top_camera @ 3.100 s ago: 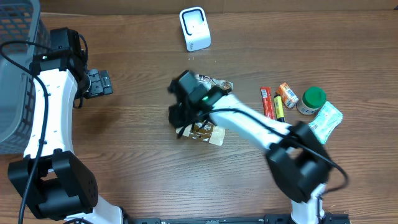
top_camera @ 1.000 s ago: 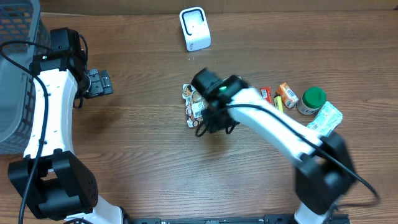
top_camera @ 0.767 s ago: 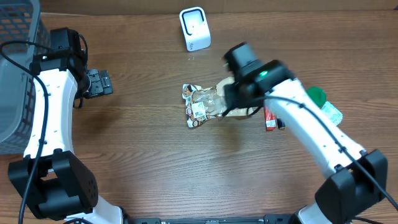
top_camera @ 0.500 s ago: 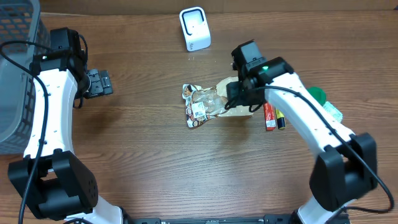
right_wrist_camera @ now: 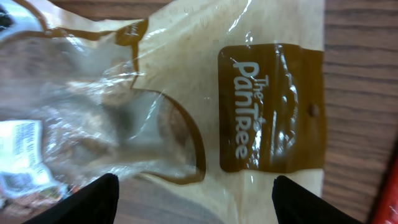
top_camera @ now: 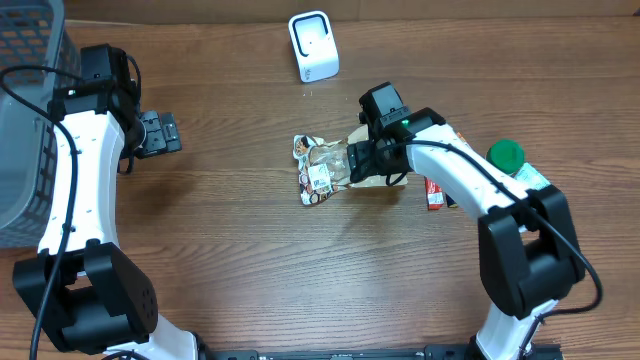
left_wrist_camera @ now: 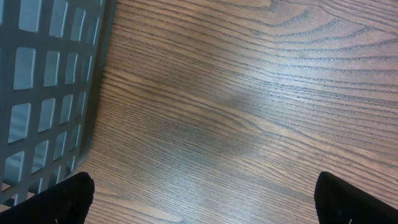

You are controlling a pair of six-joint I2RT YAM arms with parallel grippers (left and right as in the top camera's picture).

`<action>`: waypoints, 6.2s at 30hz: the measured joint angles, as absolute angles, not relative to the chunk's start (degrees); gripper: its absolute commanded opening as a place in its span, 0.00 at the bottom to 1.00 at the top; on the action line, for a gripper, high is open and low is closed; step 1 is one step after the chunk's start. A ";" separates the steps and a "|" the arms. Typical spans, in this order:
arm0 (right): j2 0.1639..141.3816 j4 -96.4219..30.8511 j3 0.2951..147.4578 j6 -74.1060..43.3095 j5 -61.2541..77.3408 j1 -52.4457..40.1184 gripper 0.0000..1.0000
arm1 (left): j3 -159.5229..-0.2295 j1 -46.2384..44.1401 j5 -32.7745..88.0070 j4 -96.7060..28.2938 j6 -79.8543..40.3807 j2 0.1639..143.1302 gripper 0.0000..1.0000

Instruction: Scan the item barcode

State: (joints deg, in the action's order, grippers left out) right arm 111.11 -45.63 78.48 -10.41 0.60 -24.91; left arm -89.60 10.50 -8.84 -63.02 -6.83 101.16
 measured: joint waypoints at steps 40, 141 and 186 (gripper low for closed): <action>113.54 -41.54 78.85 -8.56 -4.08 -25.06 0.77 | -89.60 10.50 -8.84 -63.02 -6.83 101.16 1.00; 128.14 28.91 91.92 45.10 -29.34 -25.61 0.04 | -89.60 10.50 -8.84 -63.02 -6.85 101.16 1.00; 134.32 38.70 91.92 51.53 -27.44 -27.51 0.04 | -89.60 10.50 -8.84 -63.02 -6.83 101.16 1.00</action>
